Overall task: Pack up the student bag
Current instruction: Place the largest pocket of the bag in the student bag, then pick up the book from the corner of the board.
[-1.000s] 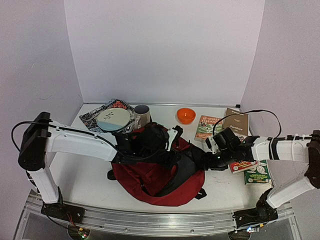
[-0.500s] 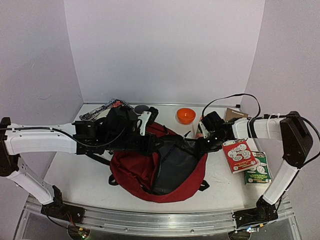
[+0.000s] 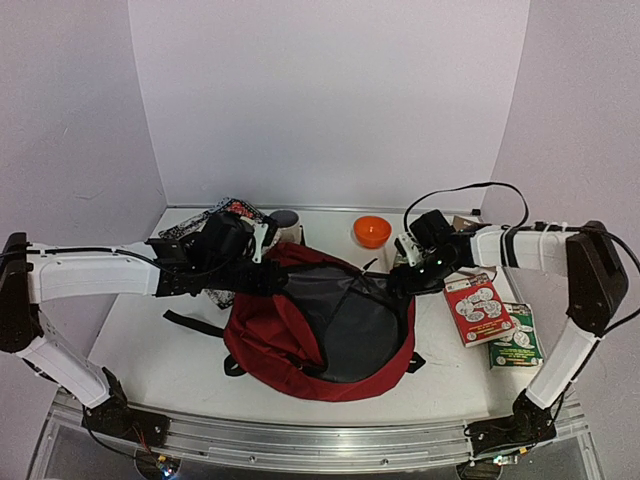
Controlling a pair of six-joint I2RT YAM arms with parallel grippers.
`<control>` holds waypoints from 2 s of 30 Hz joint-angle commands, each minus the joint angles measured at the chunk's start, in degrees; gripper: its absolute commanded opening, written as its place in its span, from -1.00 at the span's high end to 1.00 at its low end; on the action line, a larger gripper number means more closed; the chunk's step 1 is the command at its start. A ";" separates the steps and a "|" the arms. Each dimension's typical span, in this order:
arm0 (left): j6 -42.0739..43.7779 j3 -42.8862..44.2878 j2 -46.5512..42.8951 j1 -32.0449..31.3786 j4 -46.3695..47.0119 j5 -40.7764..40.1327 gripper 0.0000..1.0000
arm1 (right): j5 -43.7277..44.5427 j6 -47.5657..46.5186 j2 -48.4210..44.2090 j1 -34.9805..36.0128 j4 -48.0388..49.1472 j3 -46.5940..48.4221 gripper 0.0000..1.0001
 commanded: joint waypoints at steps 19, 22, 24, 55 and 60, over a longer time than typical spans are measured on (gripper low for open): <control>7.18 -4.60 7.14 4.39 2.84 -11.73 0.55 | 8.02 4.31 -22.31 -12.83 -7.84 -12.33 -0.89; 7.27 -4.73 5.84 4.39 2.97 -10.76 0.29 | 6.88 1.91 -22.04 -18.30 -7.84 -12.38 -0.90; 7.56 -4.80 5.27 4.41 2.97 -10.83 0.17 | 5.90 0.30 -20.92 -21.70 -7.80 -11.79 -0.90; 7.76 -6.93 -10.58 5.08 3.09 -3.75 -0.63 | -17.56 -11.62 7.59 -39.22 -2.06 -2.40 -0.76; 7.33 -8.32 -12.01 5.18 2.88 -4.43 -0.65 | -20.48 -12.31 7.72 -39.22 -2.00 -2.95 -0.45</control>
